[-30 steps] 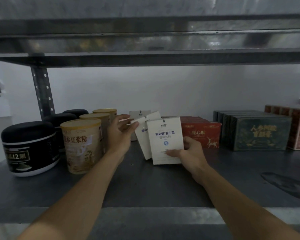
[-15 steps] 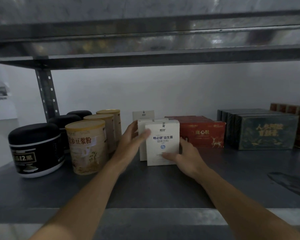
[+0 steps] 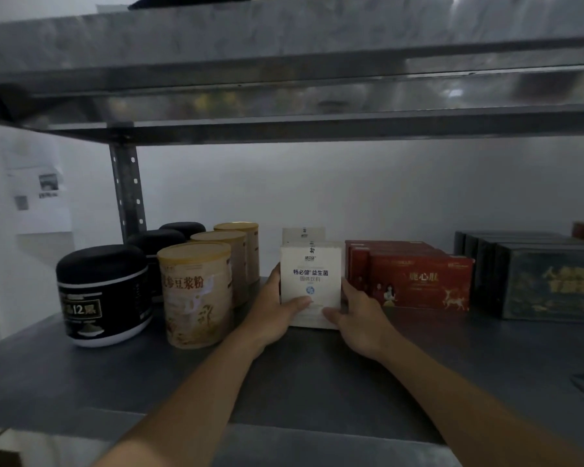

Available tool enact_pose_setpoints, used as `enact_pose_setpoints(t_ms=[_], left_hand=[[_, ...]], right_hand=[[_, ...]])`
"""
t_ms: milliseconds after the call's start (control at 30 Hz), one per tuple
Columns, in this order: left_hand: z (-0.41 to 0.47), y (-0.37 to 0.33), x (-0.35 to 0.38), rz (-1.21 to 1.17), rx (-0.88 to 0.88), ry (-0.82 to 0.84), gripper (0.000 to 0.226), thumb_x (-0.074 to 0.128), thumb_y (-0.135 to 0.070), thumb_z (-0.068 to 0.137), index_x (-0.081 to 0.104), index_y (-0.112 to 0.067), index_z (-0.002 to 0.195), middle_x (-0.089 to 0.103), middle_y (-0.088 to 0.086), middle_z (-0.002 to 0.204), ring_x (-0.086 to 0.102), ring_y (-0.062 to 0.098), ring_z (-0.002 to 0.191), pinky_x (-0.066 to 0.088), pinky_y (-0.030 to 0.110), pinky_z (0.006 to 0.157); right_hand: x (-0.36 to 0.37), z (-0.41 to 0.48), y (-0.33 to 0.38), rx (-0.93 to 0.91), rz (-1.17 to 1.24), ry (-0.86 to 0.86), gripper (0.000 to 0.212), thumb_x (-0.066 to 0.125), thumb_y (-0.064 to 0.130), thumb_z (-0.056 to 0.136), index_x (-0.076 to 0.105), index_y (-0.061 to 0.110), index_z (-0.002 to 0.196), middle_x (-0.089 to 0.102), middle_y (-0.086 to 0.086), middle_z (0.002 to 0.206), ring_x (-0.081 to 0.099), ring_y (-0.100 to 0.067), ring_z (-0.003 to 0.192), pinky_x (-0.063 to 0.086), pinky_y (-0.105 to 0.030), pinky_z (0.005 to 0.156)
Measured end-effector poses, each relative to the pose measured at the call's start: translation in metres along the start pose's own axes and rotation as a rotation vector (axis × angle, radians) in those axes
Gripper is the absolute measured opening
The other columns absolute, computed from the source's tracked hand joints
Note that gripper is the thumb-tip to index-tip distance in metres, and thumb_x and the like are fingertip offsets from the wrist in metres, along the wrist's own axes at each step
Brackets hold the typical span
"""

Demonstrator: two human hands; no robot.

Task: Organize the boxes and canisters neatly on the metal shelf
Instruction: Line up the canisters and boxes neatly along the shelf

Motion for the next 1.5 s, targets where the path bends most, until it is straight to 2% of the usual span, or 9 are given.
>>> enact_pose_setpoints(t_ms=[200, 333, 433, 700, 800, 900, 1067, 1233, 1500], left_hand=[[0.031, 0.009, 0.003, -0.063, -0.057, -0.030, 0.078, 0.073, 0.004, 0.079, 0.038, -0.024, 0.143, 0.055, -0.002, 0.136, 0.050, 0.017, 0.126, 0.045, 0.038, 0.105], [0.048, 0.016, 0.006, -0.107, -0.057, -0.039, 0.082, 0.074, 0.007, 0.076, 0.037, -0.024, 0.143, 0.054, -0.001, 0.135, 0.050, 0.017, 0.124, 0.046, 0.028, 0.092], [0.058, 0.022, 0.005, -0.124, -0.068, -0.055, 0.085, 0.076, 0.006, 0.074, 0.037, -0.026, 0.143, 0.053, -0.002, 0.137, 0.049, 0.016, 0.124, 0.045, 0.030, 0.095], [0.082, 0.031, 0.005, -0.081, -0.146, -0.094, 0.119, 0.089, 0.000, 0.054, 0.025, -0.028, 0.150, 0.053, -0.007, 0.133, 0.049, 0.016, 0.123, 0.045, 0.046, 0.104], [0.090, 0.034, 0.006, -0.114, -0.125, -0.056, 0.122, 0.092, -0.003, 0.047, 0.027, -0.023, 0.148, 0.061, -0.006, 0.124, 0.057, 0.014, 0.115, 0.048, 0.044, 0.101], [0.095, 0.037, 0.005, -0.163, -0.088, -0.017, 0.132, 0.092, -0.012, 0.033, 0.028, -0.019, 0.147, 0.067, -0.006, 0.118, 0.063, 0.012, 0.110, 0.051, 0.042, 0.099], [0.102, 0.041, 0.003, -0.147, -0.071, 0.043, 0.108, 0.092, -0.002, 0.045, 0.040, -0.022, 0.136, 0.067, -0.004, 0.118, 0.062, 0.014, 0.111, 0.054, 0.036, 0.093], [0.108, 0.044, 0.005, -0.124, -0.062, 0.053, 0.098, 0.088, -0.010, 0.035, 0.052, -0.021, 0.126, 0.070, -0.001, 0.113, 0.065, 0.018, 0.108, 0.054, 0.042, 0.093], [0.103, 0.047, 0.004, -0.102, -0.054, 0.001, 0.089, 0.086, 0.008, 0.053, 0.050, -0.024, 0.127, 0.067, -0.005, 0.115, 0.063, 0.012, 0.107, 0.054, 0.023, 0.076]], right_hand=[[0.008, 0.028, -0.003, 0.052, -0.020, 0.006, 0.056, 0.058, 0.008, 0.097, 0.036, 0.018, 0.147, 0.051, -0.005, 0.145, 0.047, -0.020, 0.133, 0.034, -0.015, 0.095], [0.010, 0.042, -0.006, 0.074, -0.034, 0.004, 0.061, 0.059, 0.009, 0.097, 0.032, 0.020, 0.150, 0.048, -0.004, 0.148, 0.044, -0.020, 0.136, 0.034, -0.020, 0.101], [0.012, 0.052, -0.009, 0.092, -0.024, -0.004, 0.064, 0.062, 0.008, 0.094, 0.032, 0.020, 0.150, 0.048, -0.004, 0.148, 0.045, -0.021, 0.135, 0.036, -0.025, 0.107], [0.013, 0.075, -0.023, 0.124, 0.085, -0.008, 0.086, 0.079, 0.005, 0.078, 0.029, 0.020, 0.146, 0.054, -0.002, 0.139, 0.052, -0.016, 0.121, 0.041, -0.018, 0.089], [0.016, 0.087, -0.028, 0.100, 0.132, -0.010, 0.088, 0.084, 0.004, 0.069, 0.029, 0.029, 0.132, 0.055, 0.005, 0.128, 0.053, -0.012, 0.114, 0.043, -0.014, 0.079], [0.020, 0.099, -0.035, 0.072, 0.175, 0.003, 0.096, 0.084, 0.000, 0.061, 0.027, 0.033, 0.130, 0.054, 0.006, 0.130, 0.052, -0.016, 0.122, 0.047, -0.020, 0.086], [0.022, 0.112, -0.044, 0.052, 0.253, 0.060, 0.119, 0.085, 0.006, 0.046, 0.020, 0.023, 0.145, 0.055, 0.008, 0.129, 0.053, -0.016, 0.123, 0.051, -0.022, 0.086], [0.022, 0.116, -0.047, 0.004, 0.223, 0.107, 0.106, 0.086, -0.003, 0.058, 0.029, 0.035, 0.139, 0.056, 0.014, 0.126, 0.054, -0.007, 0.117, 0.050, -0.019, 0.084], [0.024, 0.113, -0.048, -0.044, 0.157, 0.006, 0.094, 0.089, 0.005, 0.057, 0.044, 0.028, 0.136, 0.062, 0.008, 0.125, 0.058, -0.013, 0.117, 0.053, -0.029, 0.093]])
Point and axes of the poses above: each hand's wrist, its own z-axis towards the middle knuckle, its own x-axis out of the palm, y = z × x, the point moved 1 cm from there along z, towards the middle knuckle
